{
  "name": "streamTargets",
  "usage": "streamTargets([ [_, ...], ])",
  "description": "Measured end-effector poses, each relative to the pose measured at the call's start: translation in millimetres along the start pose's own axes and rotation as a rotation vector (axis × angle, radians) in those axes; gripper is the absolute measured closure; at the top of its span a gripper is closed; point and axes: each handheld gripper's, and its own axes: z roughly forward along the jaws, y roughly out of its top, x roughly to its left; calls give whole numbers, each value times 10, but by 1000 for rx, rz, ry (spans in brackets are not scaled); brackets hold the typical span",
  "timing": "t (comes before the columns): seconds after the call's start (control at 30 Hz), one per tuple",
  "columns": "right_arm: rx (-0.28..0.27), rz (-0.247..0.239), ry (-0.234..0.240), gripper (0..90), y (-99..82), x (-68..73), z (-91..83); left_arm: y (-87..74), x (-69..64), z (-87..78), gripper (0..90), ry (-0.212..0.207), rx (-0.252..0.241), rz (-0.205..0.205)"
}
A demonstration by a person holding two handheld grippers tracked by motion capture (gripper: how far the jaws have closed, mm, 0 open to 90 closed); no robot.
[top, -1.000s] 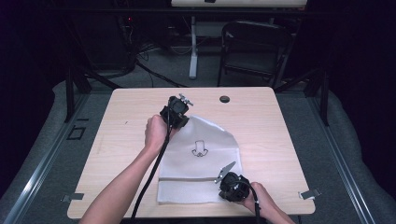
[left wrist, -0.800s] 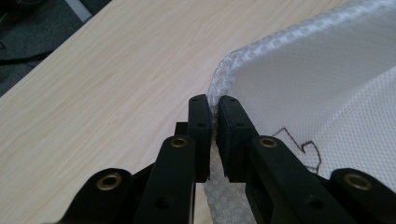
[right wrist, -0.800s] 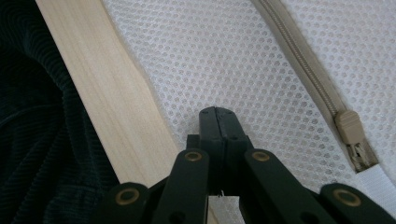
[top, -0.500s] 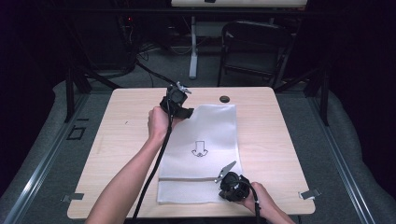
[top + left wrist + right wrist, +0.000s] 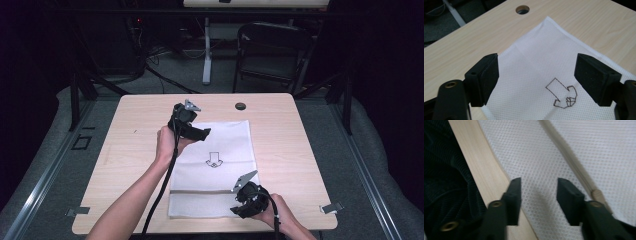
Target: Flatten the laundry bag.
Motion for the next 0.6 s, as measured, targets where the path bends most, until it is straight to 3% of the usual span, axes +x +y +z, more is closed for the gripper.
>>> streamTargets([
  [0.13, 1, 55, -12, 252, -24, -72, -69, -148, -102, -1, 168, -31, 9, 8],
  [0.23, -2, 93, -27, 166, -66, -153, -121, -262, -180, 0, 162, -47, 20, 19],
  [0.6, -38, 166, -68, 86, -160, -367, -305, -609, -373, -39, 145, -118, 40, 19],
])
